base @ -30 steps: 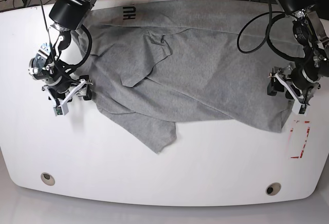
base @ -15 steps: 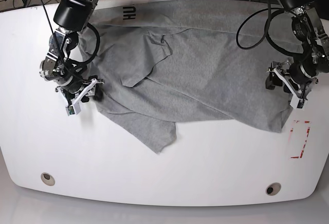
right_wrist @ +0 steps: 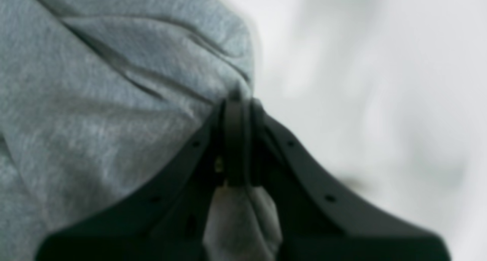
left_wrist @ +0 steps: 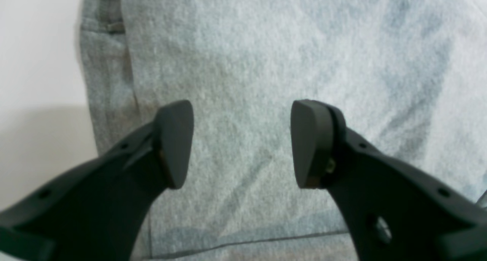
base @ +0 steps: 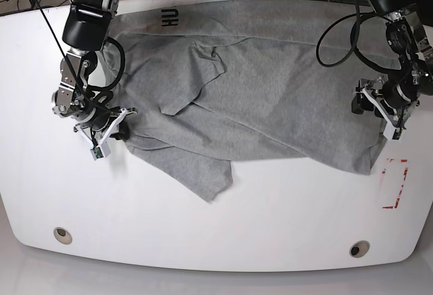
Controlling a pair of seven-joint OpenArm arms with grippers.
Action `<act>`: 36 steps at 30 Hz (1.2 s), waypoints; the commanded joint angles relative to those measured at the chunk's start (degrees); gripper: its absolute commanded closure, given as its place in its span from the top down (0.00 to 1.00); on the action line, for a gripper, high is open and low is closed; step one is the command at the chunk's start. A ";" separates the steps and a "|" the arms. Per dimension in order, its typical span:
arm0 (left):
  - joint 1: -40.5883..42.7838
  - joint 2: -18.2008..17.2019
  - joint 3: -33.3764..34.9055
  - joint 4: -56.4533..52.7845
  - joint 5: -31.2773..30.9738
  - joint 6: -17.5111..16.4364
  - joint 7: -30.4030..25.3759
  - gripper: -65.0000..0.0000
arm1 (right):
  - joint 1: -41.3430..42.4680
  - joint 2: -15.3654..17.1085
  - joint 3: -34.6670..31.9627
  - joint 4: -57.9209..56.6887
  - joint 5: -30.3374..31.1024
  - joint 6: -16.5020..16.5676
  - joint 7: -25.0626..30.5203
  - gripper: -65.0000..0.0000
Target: Fold the T-shirt properly
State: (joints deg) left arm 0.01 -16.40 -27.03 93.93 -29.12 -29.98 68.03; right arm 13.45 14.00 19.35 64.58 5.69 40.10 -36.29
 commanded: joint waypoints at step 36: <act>5.13 0.62 1.58 -13.89 -0.63 -0.13 -6.45 0.58 | 3.82 4.51 -0.15 2.98 -0.55 -0.10 0.21 0.02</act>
State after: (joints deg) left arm 4.60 -14.98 -25.45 81.36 -33.34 -31.00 58.39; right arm 15.51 16.49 19.00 66.54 4.36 40.07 -37.60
